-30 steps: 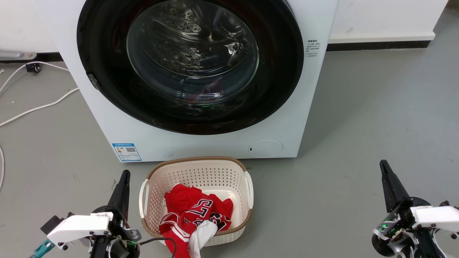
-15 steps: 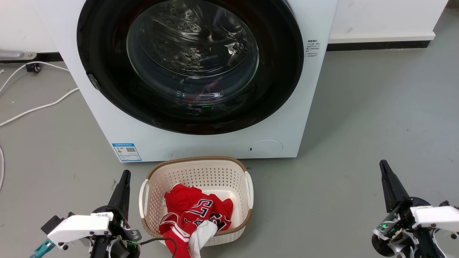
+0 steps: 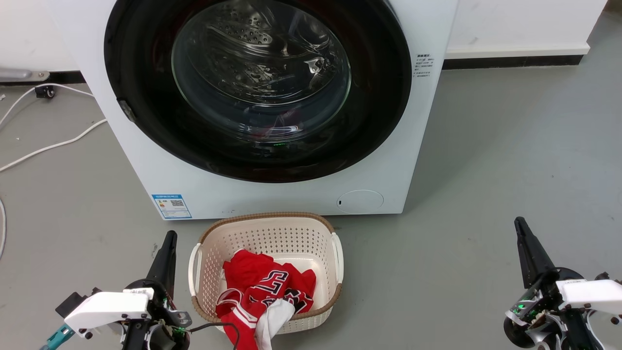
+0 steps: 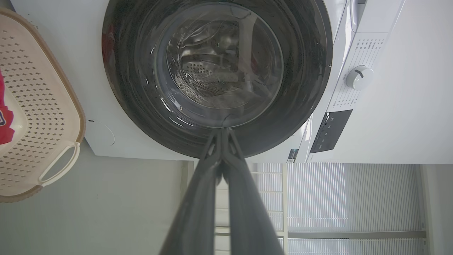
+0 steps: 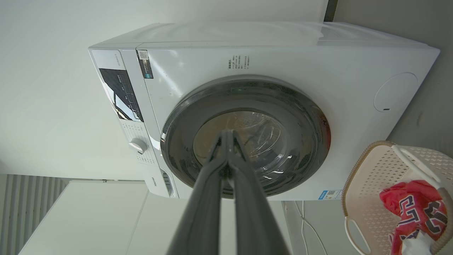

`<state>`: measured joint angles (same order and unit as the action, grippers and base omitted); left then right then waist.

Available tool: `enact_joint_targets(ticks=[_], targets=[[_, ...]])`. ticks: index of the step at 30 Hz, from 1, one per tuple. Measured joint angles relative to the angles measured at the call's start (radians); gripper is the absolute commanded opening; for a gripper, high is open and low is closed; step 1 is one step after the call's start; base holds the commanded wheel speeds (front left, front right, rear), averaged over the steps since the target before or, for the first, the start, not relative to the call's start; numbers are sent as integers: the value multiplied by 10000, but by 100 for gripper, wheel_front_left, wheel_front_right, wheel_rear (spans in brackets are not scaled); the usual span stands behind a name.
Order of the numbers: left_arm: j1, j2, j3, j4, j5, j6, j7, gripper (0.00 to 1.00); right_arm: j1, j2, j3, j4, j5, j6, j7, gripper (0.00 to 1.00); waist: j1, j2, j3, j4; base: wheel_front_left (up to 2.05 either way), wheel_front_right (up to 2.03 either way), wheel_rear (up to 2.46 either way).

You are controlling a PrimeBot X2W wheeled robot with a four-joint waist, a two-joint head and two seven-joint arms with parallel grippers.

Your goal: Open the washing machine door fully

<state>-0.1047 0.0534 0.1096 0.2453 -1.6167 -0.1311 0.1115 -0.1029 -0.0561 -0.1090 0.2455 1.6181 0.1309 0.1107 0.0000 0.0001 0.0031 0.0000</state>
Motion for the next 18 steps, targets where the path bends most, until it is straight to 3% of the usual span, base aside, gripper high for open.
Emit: enact_joint_targets(ticks=[18], targets=[[-1, -6, 12, 0, 19, 0, 4, 0, 0, 8, -13, 0, -2, 0, 13, 0, 0, 0, 0, 0, 0, 0, 0]])
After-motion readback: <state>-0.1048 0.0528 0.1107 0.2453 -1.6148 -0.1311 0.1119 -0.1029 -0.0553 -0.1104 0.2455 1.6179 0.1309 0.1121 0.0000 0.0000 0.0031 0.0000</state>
